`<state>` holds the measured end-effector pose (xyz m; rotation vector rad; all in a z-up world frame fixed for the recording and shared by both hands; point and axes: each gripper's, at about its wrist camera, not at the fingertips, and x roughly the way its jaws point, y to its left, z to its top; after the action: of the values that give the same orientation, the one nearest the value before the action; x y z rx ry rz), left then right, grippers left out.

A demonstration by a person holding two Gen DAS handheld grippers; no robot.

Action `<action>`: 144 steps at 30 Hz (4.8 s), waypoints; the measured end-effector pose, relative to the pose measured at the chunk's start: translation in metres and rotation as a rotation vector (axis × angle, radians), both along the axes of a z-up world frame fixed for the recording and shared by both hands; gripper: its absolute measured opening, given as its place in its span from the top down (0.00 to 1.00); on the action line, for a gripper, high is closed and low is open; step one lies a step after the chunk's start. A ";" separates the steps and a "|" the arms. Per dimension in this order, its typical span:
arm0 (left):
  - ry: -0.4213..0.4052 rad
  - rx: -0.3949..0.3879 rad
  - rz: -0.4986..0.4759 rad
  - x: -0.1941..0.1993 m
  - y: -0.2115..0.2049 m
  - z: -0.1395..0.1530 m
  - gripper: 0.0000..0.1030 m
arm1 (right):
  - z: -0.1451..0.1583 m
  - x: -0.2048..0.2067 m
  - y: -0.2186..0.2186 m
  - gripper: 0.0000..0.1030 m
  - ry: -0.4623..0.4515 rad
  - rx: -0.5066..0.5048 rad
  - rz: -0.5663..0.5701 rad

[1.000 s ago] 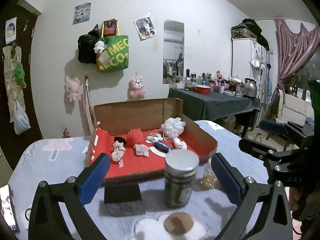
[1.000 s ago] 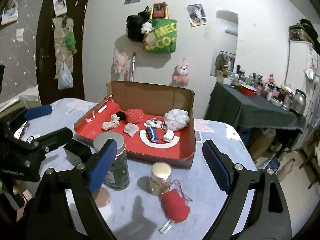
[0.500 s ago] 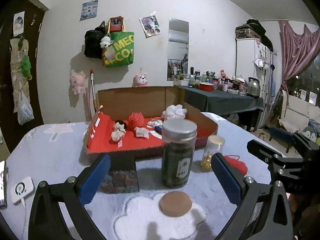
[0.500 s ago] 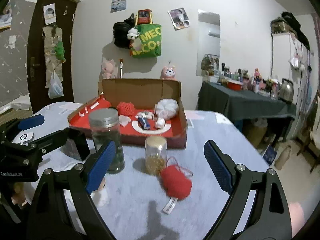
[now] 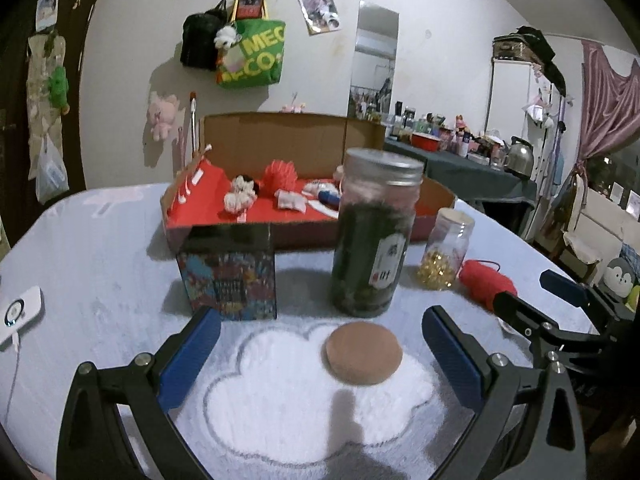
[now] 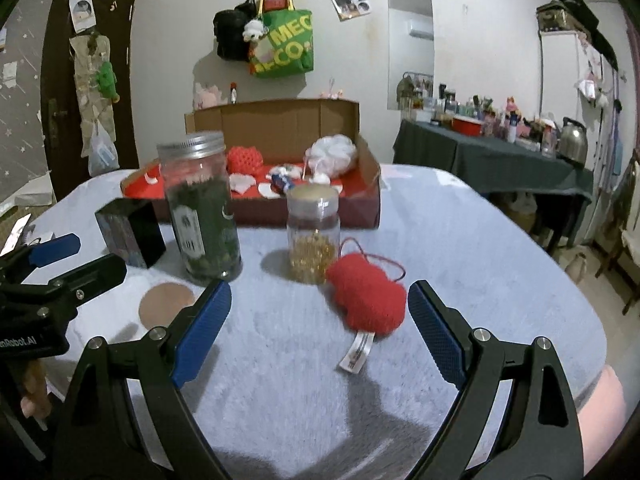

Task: Organize soft objects
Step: 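Withdraw both grippers from the box toward the tan puff and red knitted item, then grasp the tan round puff with the left gripper while the right gripper grasps the red knitted item, then carry the tan puff and red knitted item with both grippers over the box, then lower both grippers into the box and open them to release the items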

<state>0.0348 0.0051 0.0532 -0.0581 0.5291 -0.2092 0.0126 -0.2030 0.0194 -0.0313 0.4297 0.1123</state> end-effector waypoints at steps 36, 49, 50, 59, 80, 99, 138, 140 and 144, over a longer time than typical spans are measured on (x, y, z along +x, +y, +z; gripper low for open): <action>0.284 0.058 -0.152 0.037 -0.029 -0.028 0.51 | -0.022 0.074 -0.038 0.58 0.266 -0.005 0.116; 0.279 0.004 -0.255 0.042 -0.021 -0.009 0.76 | -0.009 0.033 -0.015 0.60 0.239 0.193 0.241; 0.278 0.001 -0.263 0.042 -0.021 -0.008 0.76 | -0.008 0.032 -0.010 0.60 0.236 0.195 0.252; 0.268 -0.003 -0.306 0.045 -0.021 -0.003 0.77 | -0.008 0.039 0.011 0.60 0.246 0.194 0.277; 0.303 -0.015 -0.210 0.037 0.028 -0.011 0.77 | -0.015 0.041 -0.020 0.60 0.285 0.214 0.236; 0.330 0.021 -0.038 0.057 0.109 -0.009 0.77 | -0.011 0.066 -0.083 0.60 0.326 0.258 0.087; 0.307 0.127 -0.334 0.187 0.065 0.054 0.76 | 0.085 0.184 -0.026 0.60 0.250 0.035 0.311; 0.326 0.138 -0.347 0.197 0.055 0.053 0.76 | 0.083 0.195 -0.018 0.60 0.278 0.034 0.342; 0.377 0.162 -0.374 0.214 0.036 0.047 0.76 | 0.070 0.221 0.002 0.60 0.353 -0.008 0.386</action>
<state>0.2490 0.0411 0.1001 0.1643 0.9307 -0.5254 0.2336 -0.2015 0.0893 -0.1034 0.7743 0.5008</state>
